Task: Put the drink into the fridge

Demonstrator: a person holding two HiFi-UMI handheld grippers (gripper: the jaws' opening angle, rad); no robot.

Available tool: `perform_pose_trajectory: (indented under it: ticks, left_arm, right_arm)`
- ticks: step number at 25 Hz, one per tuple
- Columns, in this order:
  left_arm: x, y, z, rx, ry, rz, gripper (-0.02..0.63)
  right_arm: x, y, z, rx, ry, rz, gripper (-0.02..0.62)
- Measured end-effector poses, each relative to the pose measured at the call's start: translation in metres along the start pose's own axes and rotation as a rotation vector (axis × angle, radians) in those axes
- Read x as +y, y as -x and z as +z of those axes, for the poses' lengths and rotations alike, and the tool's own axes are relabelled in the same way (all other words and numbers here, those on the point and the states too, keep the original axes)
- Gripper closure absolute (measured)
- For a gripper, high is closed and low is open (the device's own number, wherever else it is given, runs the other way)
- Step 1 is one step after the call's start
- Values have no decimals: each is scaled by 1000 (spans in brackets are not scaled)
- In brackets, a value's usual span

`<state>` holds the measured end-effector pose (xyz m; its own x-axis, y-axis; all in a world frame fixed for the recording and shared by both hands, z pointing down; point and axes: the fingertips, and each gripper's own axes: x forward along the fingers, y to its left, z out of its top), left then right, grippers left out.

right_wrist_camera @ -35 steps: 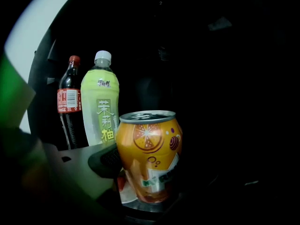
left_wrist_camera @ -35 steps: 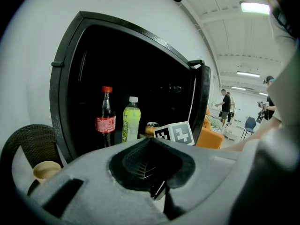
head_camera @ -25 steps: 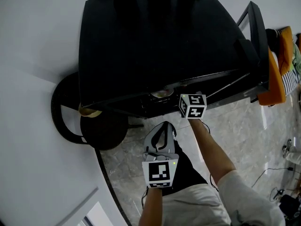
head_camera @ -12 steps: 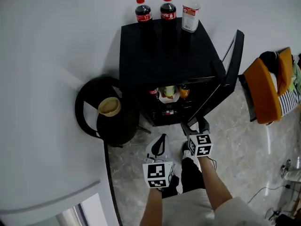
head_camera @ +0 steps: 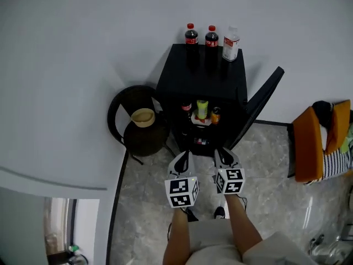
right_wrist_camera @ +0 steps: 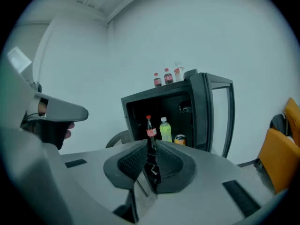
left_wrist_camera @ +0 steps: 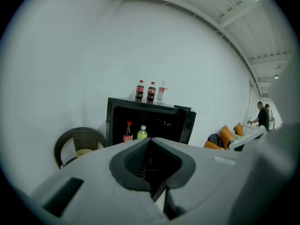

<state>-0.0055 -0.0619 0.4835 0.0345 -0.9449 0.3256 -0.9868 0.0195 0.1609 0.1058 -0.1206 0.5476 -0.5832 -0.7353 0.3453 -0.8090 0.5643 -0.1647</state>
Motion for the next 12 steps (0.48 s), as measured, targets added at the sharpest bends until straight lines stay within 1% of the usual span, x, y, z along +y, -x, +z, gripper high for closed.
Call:
perform_pose_trajectory:
  ticks: [3,7,12]
  left_arm:
    - [-27,23,-2,-13,-7,38,597]
    - [-58,54,-6,-58,6,61,597]
    - [-90,80,-20,-50,-45,70,597]
  right_arm:
    - [-4,34,4,-9,4,36,586]
    - [-9,67,4,-35,-1,105,588]
    - [-14,102,-5,-10,14,151,589]
